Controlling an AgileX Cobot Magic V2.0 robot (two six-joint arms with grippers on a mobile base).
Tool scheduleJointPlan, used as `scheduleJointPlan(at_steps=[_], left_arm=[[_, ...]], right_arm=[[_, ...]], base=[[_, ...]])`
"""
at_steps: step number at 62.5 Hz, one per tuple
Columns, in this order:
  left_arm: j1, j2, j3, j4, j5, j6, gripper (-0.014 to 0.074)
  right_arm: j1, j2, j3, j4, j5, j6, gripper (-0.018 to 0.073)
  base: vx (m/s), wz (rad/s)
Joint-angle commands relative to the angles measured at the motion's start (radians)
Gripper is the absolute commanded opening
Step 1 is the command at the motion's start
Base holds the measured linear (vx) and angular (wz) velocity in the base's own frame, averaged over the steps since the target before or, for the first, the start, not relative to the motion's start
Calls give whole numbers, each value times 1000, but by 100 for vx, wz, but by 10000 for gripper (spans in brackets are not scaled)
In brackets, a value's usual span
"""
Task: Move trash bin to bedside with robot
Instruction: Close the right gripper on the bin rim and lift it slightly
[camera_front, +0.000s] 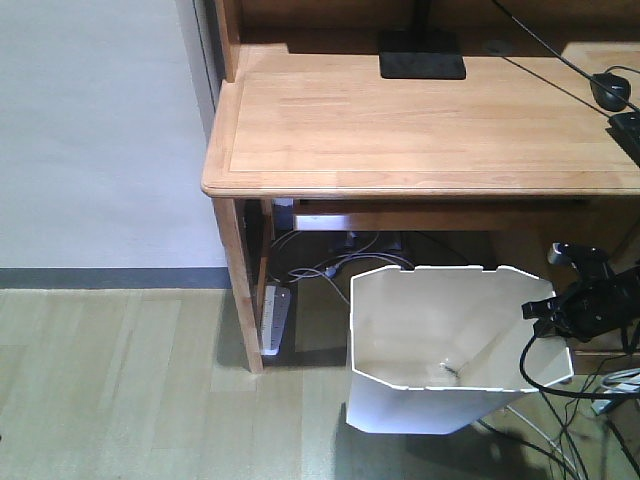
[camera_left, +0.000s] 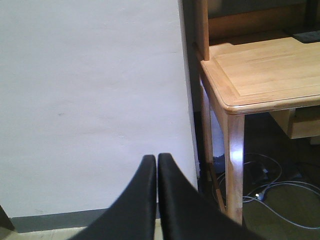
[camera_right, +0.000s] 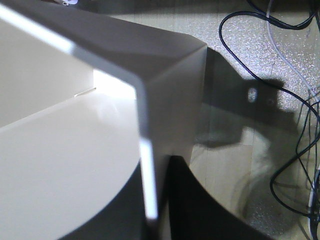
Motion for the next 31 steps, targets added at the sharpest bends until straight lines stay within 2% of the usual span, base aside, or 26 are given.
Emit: scheduleJointPlan(at_steps=[1,31], left_arm=[[-6,-10,29,-1,-73,-8,-6],[-6,-10,29,-1,-73,-8,-6]], right_arm=[[-1,-75,-15,56,138,6,-6],[-1,-75,-15,56,138,6,-6]], base=[[0,0],[0,1]])
